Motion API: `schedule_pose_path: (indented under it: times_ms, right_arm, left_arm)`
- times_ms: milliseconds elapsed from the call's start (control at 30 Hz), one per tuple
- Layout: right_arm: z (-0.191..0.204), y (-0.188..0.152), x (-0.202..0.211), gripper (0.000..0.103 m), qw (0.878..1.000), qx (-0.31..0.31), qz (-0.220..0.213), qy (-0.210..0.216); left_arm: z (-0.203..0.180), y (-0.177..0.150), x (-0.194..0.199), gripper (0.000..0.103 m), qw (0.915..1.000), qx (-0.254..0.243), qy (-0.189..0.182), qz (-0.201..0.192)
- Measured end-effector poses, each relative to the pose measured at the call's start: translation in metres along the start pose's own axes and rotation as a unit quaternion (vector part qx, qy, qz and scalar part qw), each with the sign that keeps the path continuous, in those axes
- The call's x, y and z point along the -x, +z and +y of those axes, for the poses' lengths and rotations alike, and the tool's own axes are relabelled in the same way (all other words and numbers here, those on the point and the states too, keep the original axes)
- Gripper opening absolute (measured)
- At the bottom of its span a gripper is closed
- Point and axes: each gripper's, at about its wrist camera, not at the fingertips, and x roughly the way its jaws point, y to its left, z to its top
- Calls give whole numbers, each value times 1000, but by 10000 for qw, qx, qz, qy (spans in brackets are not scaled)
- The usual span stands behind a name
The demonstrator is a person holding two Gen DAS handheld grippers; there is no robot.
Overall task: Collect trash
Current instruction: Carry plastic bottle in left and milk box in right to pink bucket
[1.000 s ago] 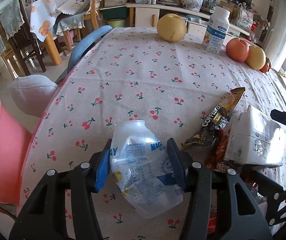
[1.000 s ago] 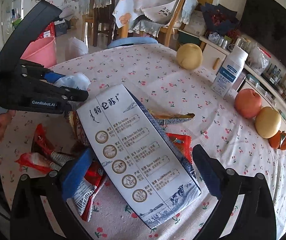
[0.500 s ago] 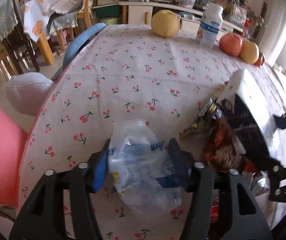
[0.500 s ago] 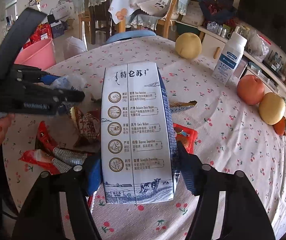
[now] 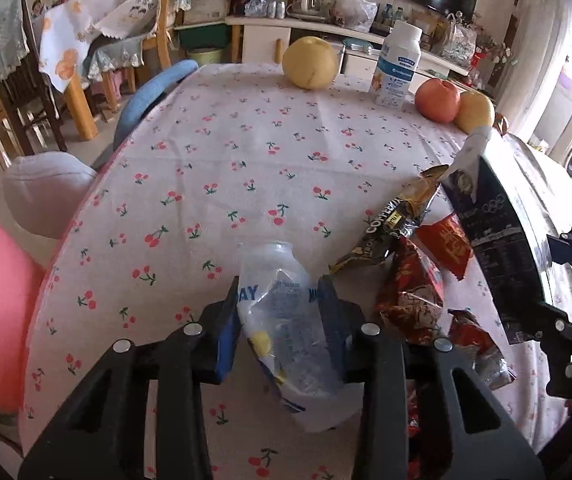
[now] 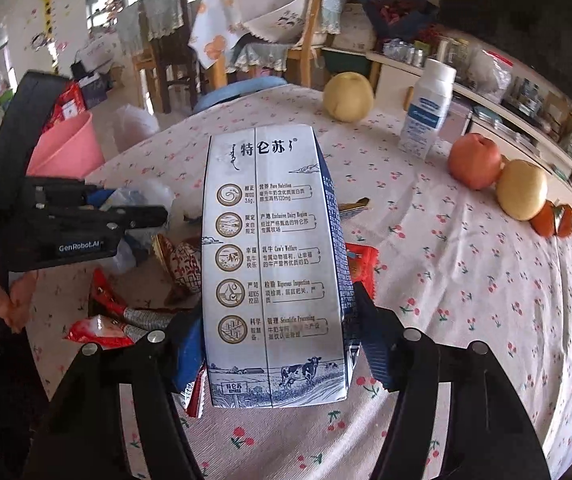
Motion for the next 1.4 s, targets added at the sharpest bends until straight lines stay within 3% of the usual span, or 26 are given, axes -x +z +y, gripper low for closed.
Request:
schedule_pose_path:
  times_ms: [400, 833, 1067, 1400]
  right_arm:
    - [6, 2, 20, 66, 9978, -594, -278, -31]
    - [26, 14, 24, 66, 9948, -928, -368, 202]
    - [47, 30, 29, 66, 9930, -1007, -458, 412]
    - [120, 66, 21, 66, 9910, -731, -544, 983]
  left_arm:
    - [21, 0, 17, 28, 9988, 297, -320, -237]
    - [57, 9, 53, 26, 9922, 763, -560, -810]
    - [98, 10, 85, 26, 9836, 1199, -442, -1273]
    - [173, -4, 126, 26, 9638, 1974, -126, -1786]
